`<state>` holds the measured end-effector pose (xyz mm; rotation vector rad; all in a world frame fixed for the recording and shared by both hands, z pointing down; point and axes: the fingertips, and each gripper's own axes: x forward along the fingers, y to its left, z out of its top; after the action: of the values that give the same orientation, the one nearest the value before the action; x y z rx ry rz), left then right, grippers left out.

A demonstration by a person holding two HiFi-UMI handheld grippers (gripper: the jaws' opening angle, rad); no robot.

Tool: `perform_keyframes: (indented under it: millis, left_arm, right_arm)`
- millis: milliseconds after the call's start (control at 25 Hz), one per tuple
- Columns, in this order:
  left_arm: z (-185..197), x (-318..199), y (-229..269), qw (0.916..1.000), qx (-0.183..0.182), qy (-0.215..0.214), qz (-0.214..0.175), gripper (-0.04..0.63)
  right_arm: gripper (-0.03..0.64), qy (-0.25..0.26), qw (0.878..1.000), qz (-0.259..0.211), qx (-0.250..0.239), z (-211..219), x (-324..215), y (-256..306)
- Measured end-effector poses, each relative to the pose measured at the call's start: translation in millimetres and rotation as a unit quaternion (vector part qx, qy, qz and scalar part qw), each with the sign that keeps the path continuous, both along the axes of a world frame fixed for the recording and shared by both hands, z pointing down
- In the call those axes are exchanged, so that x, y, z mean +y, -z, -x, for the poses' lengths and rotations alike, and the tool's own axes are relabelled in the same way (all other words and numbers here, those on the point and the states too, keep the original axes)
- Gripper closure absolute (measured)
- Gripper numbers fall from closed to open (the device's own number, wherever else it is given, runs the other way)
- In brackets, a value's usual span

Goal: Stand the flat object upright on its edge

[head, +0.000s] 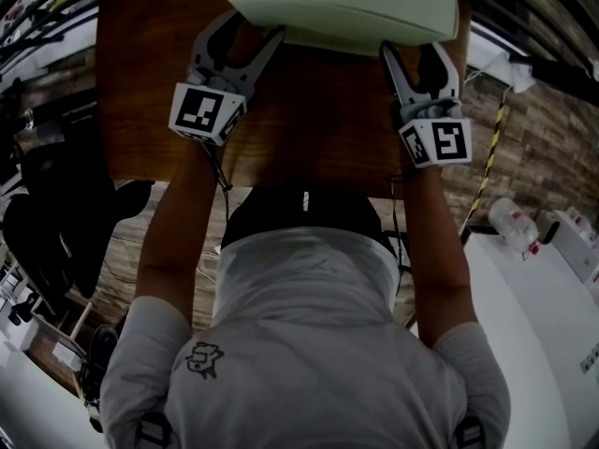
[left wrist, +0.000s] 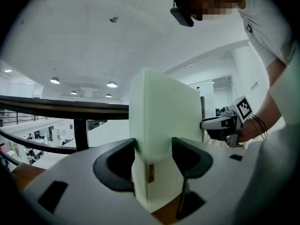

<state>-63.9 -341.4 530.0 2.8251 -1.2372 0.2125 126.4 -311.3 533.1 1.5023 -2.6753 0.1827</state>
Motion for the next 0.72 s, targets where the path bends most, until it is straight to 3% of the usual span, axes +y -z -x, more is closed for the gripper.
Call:
perform_keyframes:
  millis: [720]
  left_arm:
    - [5.8,1.4,-0.2,1.0000,0.000,0.008,0.001,0.318]
  right_arm:
    - [0.377,-0.003,1.000,-0.006,-0.005,-2.5,5.3,8.5]
